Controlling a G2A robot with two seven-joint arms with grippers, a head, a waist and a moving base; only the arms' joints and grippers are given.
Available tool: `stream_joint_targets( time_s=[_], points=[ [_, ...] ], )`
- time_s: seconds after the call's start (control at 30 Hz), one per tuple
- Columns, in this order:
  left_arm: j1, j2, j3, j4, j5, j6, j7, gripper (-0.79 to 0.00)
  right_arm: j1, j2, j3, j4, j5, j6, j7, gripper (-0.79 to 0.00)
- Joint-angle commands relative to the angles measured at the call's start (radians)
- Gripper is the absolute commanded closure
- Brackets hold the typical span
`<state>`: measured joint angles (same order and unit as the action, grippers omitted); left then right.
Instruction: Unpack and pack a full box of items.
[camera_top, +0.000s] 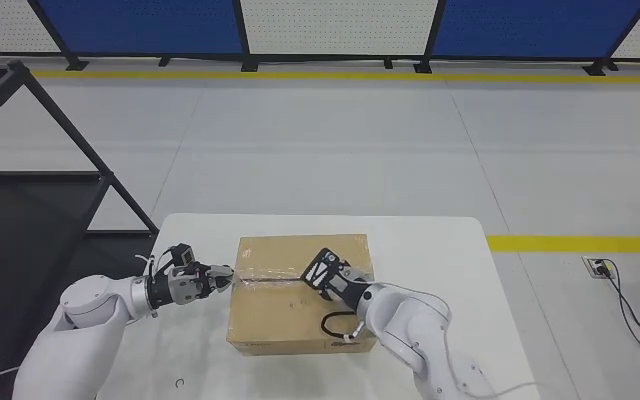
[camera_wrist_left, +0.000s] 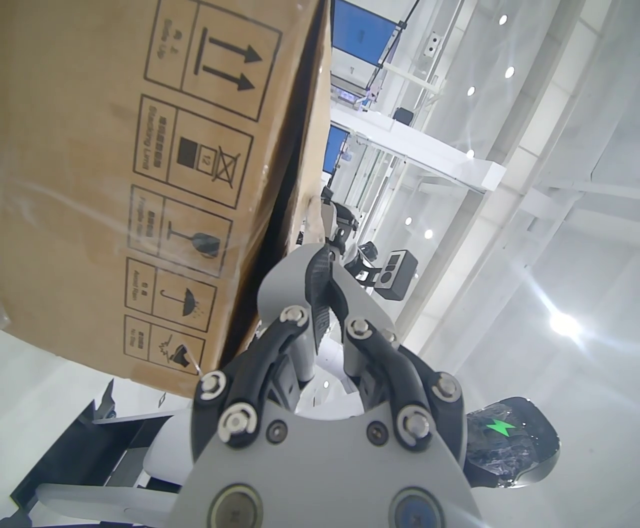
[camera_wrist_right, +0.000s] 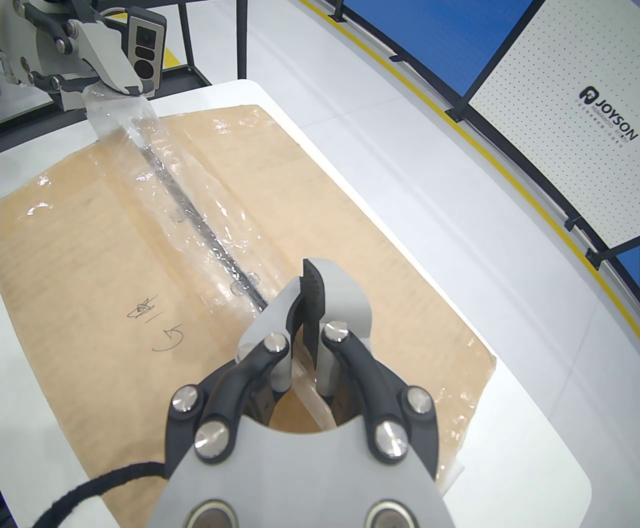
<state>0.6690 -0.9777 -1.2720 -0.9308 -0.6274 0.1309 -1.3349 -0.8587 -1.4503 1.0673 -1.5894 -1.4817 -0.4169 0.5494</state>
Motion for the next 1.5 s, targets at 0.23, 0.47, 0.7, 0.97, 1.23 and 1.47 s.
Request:
stream_joint_targets(
  time_s=[0.23,0.47,0.7,0.97,1.23,1.47],
  points=[
    [-0.006,-0.001,0.010,0.007,-0.001,-0.001,0.002,0.000,-0.015,0.006,-0.002,-0.007,-0.008,-0.026,-0.004,0.000],
    [-0.011,-0.001,0.016,0.012,-0.003,-0.001,0.003,-0.256,-0.016,0.007,-0.004,0.000,-0.013,-0.020,-0.004,0.000],
    [-0.008,0.003,0.004,0.016,-0.011,-0.007,0.010,-0.785,-0.008,0.007,-0.011,0.010,-0.007,-0.020,-0.004,0.000],
    [0.022,0.020,-0.067,-0.047,-0.050,-0.048,0.039,-0.785,-0.005,0.008,-0.015,0.011,-0.006,-0.016,-0.005,0.000],
    [0.116,0.019,-0.112,-0.237,-0.198,-0.096,0.062,-0.785,-0.008,0.009,-0.017,0.007,-0.004,-0.012,-0.009,0.000],
    [0.091,-0.004,-0.018,-0.231,-0.167,-0.065,0.155,-0.785,-0.003,0.010,-0.022,0.013,-0.001,-0.010,-0.010,0.000]
  ],
)
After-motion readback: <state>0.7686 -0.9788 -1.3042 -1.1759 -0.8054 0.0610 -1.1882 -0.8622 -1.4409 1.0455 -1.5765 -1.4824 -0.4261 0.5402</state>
